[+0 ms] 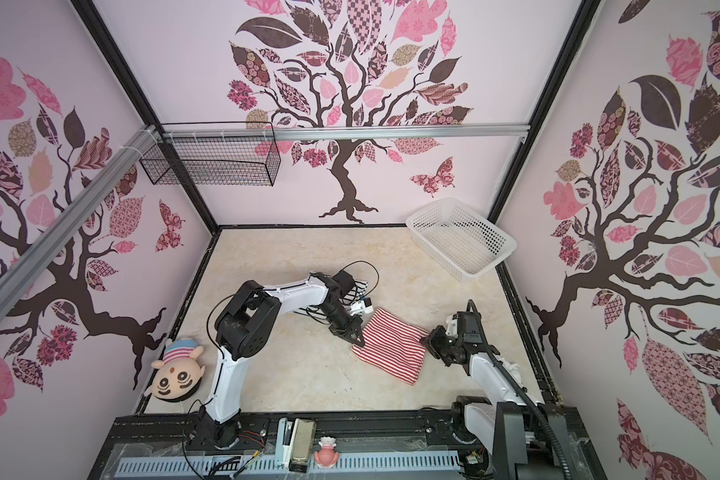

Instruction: Fold and stack the tank tops

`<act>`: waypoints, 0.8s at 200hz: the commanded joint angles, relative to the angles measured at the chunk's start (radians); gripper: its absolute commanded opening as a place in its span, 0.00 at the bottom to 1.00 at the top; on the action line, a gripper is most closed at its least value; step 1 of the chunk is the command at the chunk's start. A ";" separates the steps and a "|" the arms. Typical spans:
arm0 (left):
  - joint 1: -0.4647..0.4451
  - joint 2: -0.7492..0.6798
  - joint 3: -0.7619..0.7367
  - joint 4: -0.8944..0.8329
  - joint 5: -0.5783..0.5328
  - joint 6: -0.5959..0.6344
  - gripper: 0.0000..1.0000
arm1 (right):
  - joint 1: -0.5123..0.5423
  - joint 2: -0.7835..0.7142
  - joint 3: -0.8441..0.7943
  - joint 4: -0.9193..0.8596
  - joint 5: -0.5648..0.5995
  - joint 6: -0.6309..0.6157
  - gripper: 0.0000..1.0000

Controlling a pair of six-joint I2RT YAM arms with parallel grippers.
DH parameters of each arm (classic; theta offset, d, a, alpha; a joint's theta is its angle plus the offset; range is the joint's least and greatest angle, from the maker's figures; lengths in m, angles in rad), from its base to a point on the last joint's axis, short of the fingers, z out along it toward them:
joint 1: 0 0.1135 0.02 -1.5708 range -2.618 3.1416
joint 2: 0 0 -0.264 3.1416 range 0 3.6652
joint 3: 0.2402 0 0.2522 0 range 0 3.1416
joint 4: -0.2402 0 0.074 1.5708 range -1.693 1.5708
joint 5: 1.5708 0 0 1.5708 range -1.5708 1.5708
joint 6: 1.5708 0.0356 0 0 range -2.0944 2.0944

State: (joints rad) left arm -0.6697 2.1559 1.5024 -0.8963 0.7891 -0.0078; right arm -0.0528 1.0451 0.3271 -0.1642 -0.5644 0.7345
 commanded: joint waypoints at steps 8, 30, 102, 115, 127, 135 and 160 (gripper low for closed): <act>0.013 -0.086 0.068 -0.024 -0.032 0.041 0.05 | 0.042 -0.014 0.102 -0.048 0.007 0.033 0.00; 0.024 -0.114 0.101 -0.048 -0.055 0.053 0.05 | 0.060 0.002 0.156 -0.054 0.015 0.047 0.00; 0.142 -0.156 0.191 -0.081 -0.099 0.075 0.04 | 0.121 0.159 0.390 -0.032 0.033 0.069 0.00; 0.176 -0.147 0.210 -0.093 -0.103 0.083 0.04 | 0.151 0.212 0.434 -0.011 0.041 0.076 0.00; 0.208 -0.137 0.235 -0.113 -0.109 0.096 0.04 | 0.182 0.277 0.477 0.007 0.046 0.082 0.00; 0.230 -0.131 0.246 -0.123 -0.109 0.102 0.04 | 0.201 0.318 0.509 0.015 0.051 0.083 0.00; 0.299 -0.130 0.253 -0.133 -0.115 0.118 0.04 | 0.254 0.446 0.610 0.041 0.065 0.092 0.00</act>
State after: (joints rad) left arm -0.4263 2.0277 1.7172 -1.0054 0.6846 0.0761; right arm 0.1589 1.3880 0.8406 -0.1520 -0.5194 0.8127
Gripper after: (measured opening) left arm 0.064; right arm 0.064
